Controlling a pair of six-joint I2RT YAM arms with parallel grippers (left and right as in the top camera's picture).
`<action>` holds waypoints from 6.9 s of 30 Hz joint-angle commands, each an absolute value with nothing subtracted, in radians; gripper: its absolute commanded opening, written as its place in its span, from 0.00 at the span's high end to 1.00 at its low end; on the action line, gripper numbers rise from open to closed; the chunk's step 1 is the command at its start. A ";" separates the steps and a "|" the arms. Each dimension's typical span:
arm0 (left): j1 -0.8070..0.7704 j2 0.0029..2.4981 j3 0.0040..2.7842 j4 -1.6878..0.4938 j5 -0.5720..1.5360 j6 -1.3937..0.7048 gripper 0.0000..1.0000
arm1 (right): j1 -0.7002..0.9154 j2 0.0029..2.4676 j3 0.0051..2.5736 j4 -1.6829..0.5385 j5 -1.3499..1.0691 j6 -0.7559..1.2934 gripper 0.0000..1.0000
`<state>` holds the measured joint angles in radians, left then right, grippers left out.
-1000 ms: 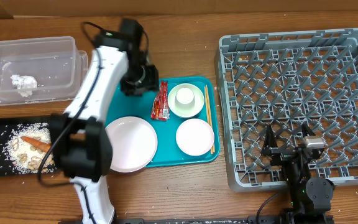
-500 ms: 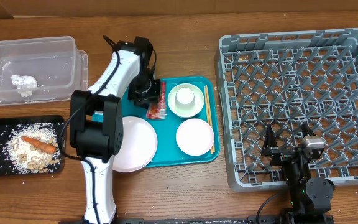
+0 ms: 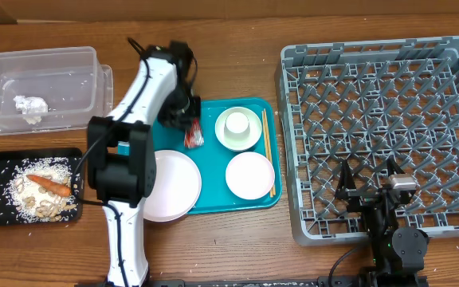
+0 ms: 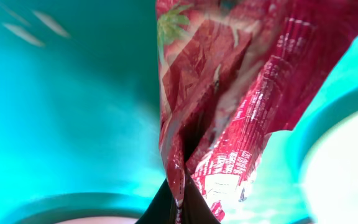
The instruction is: Sort waste into correct bins and load items into the dishwasher
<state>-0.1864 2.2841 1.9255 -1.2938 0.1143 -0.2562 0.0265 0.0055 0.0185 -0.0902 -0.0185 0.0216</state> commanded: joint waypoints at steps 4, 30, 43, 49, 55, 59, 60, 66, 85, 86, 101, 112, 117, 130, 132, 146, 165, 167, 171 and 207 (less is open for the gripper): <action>-0.030 2.043 2.133 -1.267 -0.009 -0.368 0.96 | 0.027 0.003 0.008 -0.084 -0.016 0.015 0.00; 0.373 2.057 2.155 -1.256 0.106 -0.456 0.06 | 0.027 0.003 0.008 -0.084 -0.016 0.015 0.00; 0.221 1.810 2.158 -1.462 0.300 -0.353 0.10 | 0.027 0.003 0.008 -0.084 -0.016 0.015 0.00; 0.009 1.804 2.141 -1.579 0.273 -0.336 0.09 | 0.027 0.003 0.008 -0.084 -0.016 0.015 0.00; -0.265 1.804 2.116 -1.645 0.006 -0.469 0.09 | 0.027 0.003 0.008 -0.084 -0.016 0.015 0.00; -0.328 1.798 2.116 -1.682 -0.147 -0.579 0.07 | 0.027 0.003 0.008 -0.084 -0.016 0.015 0.00; -0.327 1.797 2.116 -1.688 -0.160 -0.588 0.06 | 0.027 0.003 0.008 -0.084 -0.016 0.015 0.00; -0.193 1.797 2.116 -1.690 -0.167 -0.583 0.00 | 0.027 0.003 0.008 -0.084 -0.016 0.015 0.00; 0.037 1.603 1.918 -1.689 -0.251 -0.570 0.00 | 0.027 0.003 0.008 -0.084 -0.016 0.015 0.00; 0.049 1.589 1.900 -1.690 -0.263 -0.569 0.00 | 0.027 0.003 0.008 -0.084 -0.016 0.015 0.00; 0.070 1.584 1.716 -1.673 -0.023 -0.446 0.00 | 0.027 0.003 0.008 -0.038 -0.204 0.099 0.00; -0.063 1.584 1.488 -1.441 0.134 -0.300 0.00 | 0.027 0.003 0.008 -0.004 -0.632 0.254 0.00; -0.122 1.584 1.357 -1.340 0.131 -0.341 0.29 | 0.027 0.003 0.008 0.003 -0.739 0.406 0.00; -0.146 1.587 1.052 -0.979 0.096 -0.508 0.96 | 0.027 0.003 0.008 0.002 -0.735 0.491 0.00; -0.146 1.597 1.041 -0.941 0.078 -0.521 0.96 | 0.027 0.003 0.008 0.002 -0.735 0.491 0.00; -0.144 1.814 1.040 -0.746 0.027 -0.604 0.96 | 0.027 0.003 0.008 -0.006 -0.735 0.491 0.00; -0.096 1.840 1.051 -0.499 -0.168 -0.541 0.96 | 0.027 0.003 0.008 -0.005 -0.735 0.491 0.00; -0.081 1.838 1.077 -0.502 -0.167 -0.505 0.96 | 0.027 0.003 0.008 -0.005 -0.735 0.491 0.00; -0.060 1.834 1.182 -0.620 -0.159 -0.494 0.96 | 0.027 0.003 0.008 -0.005 -0.735 0.504 0.00; 0.276 1.740 1.919 -1.481 -0.157 -0.524 0.00 | 0.027 0.405 0.670 -0.060 -0.895 0.632 0.00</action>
<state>0.2752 1.7561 1.9049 -1.4784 -0.1543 -0.5282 0.0269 0.2958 0.5697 -0.0280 -0.8383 0.7109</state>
